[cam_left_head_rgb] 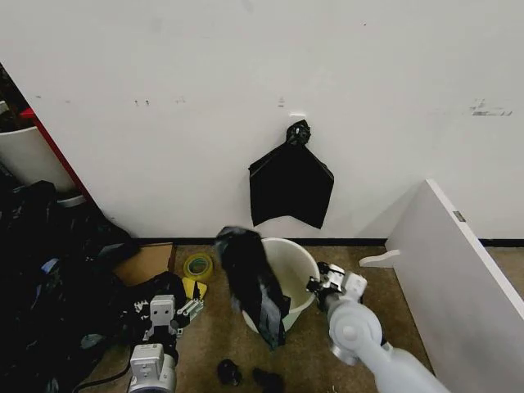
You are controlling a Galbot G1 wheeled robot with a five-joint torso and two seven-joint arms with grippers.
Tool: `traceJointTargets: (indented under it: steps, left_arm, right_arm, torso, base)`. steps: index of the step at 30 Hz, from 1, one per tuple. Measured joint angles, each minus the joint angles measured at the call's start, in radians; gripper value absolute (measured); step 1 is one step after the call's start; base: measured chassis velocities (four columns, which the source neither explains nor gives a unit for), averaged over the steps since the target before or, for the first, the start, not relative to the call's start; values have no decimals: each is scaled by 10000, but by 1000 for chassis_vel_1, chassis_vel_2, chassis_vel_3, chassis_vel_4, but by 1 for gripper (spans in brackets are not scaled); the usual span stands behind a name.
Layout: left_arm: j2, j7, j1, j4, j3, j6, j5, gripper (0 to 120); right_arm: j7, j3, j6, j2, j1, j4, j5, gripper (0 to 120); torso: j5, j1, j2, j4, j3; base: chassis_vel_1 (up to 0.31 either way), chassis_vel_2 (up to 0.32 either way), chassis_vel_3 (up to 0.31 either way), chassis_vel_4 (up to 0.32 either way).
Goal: Place the garbage bag over the trash bin.
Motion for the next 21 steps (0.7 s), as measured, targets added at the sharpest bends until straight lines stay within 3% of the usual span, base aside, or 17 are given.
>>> traceJointTargets:
  steps: [6,10,13,14,18,21]
  left_arm:
    - [15,16,-10,8,-2,9,5,100]
    - [12,19,51,-23,-57,10,5,100]
    - [24,13,56,-43,-137,10,-12,100]
    - [24,13,56,-43,-137,10,-12,100]
    - [41,12,-65,164,-238,33,-76,100]
    - [35,13,-222,407,-284,93,-177,100]
  right_arm:
    - [-425,-58,57,-11,-326,-22,-869,8]
    - [-422,-101,-48,-146,-434,575,-1717,22]
    - [-748,-222,38,-285,-740,1372,-3580,36]
    - [-748,-222,38,-285,-740,1372,-3580,36]
    - [-2541,-784,37,-650,-1332,2497,-5795,52]
    - [-3728,-1720,-593,-918,-1340,2824,-7520,68]
  torso:
    - [1,0,0,1,1]
    - [0,0,0,1,1]
    - [0,0,0,2,1]
    - [0,0,0,2,1]
    - [-2,0,1,0,0]
    - [-3,-1,1,-1,0]
  base:
    - [0,0,0,0]
    - [0,0,0,0]
    - [0,0,0,0]
    - [0,0,0,0]
    - [0,0,0,0]
    - [0,0,0,0]
